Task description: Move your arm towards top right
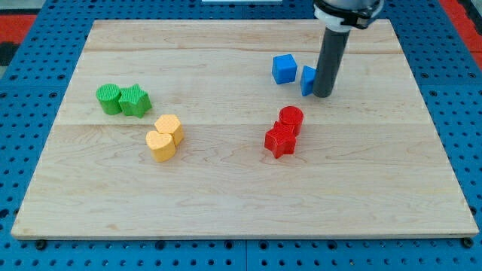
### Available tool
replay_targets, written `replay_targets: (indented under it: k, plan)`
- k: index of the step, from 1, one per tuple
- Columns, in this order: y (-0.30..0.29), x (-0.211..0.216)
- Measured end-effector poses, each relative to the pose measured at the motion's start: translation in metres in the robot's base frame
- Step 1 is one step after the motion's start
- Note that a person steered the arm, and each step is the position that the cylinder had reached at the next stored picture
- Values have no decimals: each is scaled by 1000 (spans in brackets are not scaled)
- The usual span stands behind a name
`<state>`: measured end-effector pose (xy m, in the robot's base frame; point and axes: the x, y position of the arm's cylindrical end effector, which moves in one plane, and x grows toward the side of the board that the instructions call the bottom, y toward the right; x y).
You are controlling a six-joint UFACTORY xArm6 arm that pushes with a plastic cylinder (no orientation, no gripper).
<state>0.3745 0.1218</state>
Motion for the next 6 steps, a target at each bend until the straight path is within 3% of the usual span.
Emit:
replay_targets:
  k: [4,6]
  plan:
    - [-27,-34]
    - [62,-51]
